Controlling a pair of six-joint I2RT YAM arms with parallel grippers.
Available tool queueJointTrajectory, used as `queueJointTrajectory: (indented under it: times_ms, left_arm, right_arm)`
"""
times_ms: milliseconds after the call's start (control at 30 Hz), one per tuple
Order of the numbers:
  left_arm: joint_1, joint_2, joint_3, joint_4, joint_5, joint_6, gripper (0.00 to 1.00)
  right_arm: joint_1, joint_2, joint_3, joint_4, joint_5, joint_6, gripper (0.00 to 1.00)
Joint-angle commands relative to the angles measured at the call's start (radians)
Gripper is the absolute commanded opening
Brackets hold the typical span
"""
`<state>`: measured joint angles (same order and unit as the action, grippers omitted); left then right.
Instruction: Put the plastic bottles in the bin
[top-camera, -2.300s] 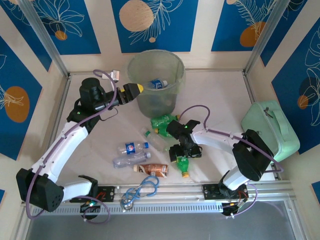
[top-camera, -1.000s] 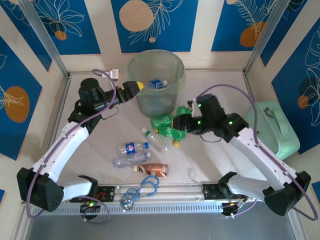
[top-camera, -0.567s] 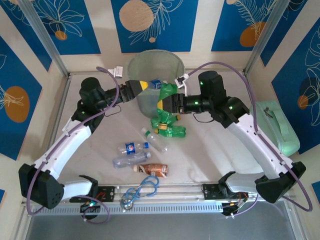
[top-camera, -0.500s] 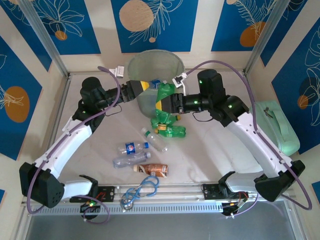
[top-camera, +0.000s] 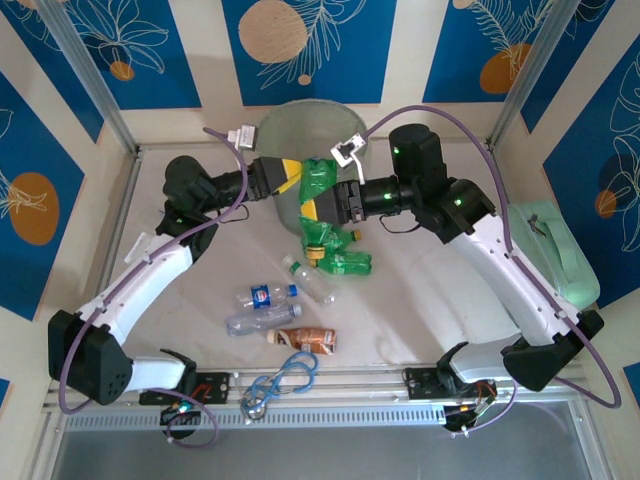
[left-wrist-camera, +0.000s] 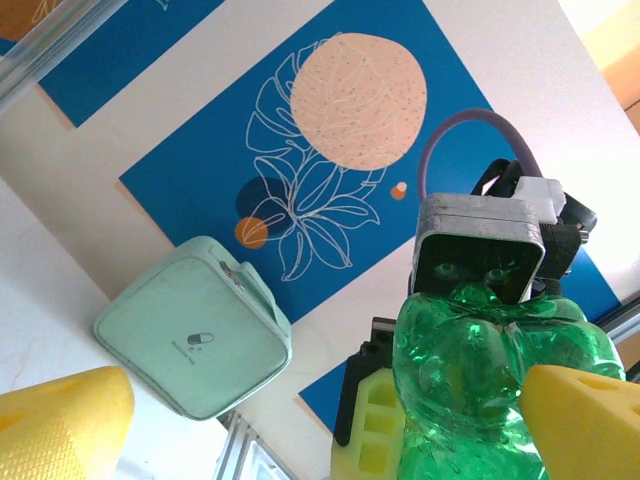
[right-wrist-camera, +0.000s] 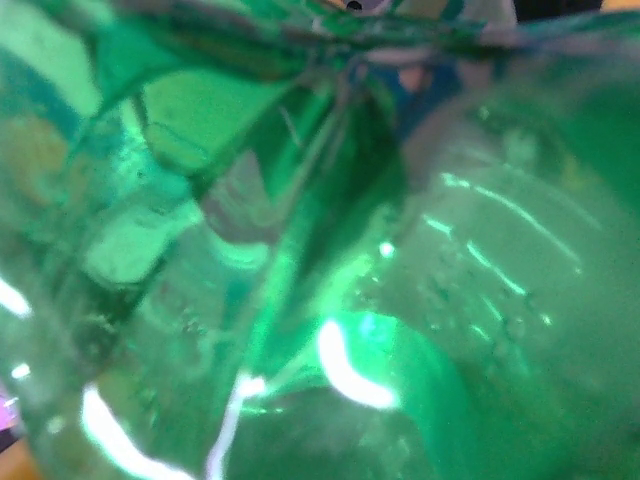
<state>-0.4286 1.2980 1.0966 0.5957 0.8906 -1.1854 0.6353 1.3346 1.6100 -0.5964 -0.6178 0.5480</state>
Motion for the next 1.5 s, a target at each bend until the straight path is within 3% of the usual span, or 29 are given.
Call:
queueJointTrajectory:
  times_ms: [0, 100, 267, 333, 533, 767, 900, 1033, 1300, 1467]
  left_arm:
    - [-0.007, -0.017, 0.005, 0.043, 0.018, 0.028, 1.0]
    - [0.02, -0.061, 0.008, -0.196, -0.101, 0.175, 1.0]
    - [0.081, -0.132, 0.101, -0.78, -0.503, 0.382, 1.0]
    - [0.105, -0.15, 0.112, -0.88, -0.587, 0.404, 1.0]
    - [0.153, -0.223, 0.048, -0.933, -0.642, 0.385, 1.0]
    - [0.177, -0.252, 0.025, -0.986, -0.654, 0.391, 1.0]
    - [0.184, -0.252, 0.013, -0.986, -0.656, 0.379, 1.0]
    - [0.19, -0.248, 0.009, -1.002, -0.66, 0.375, 1.0]
    - [0.208, -0.28, -0.041, -1.079, -0.708, 0.357, 1.0]
    - [0.226, -0.319, -0.128, -1.09, -0.696, 0.305, 0.98]
  right_arm:
    - [0.008, 0.031, 0.013, -0.042, 0.009, -0.009, 0.56]
    - [-0.033, 0.033, 0.032, -0.026, 0.049, 0.021, 0.56]
    - [-0.122, 0.118, 0.169, -0.101, 0.177, 0.058, 0.56]
    - [-0.146, 0.178, 0.243, -0.145, 0.228, 0.071, 0.56]
    - [-0.209, 0.392, 0.49, -0.273, 0.328, 0.136, 0.56]
    - [-0.244, 0.646, 0.786, -0.379, 0.283, 0.226, 0.57]
    - [-0.243, 0.753, 0.9, -0.404, 0.281, 0.266, 0.75]
    - [-0.254, 0.842, 1.0, -0.445, 0.277, 0.292, 0.8]
    - [-0.247, 0.787, 0.959, -0.423, 0.284, 0.254, 0.81]
    - [-0.216, 0.64, 0.792, -0.367, 0.34, 0.183, 0.81]
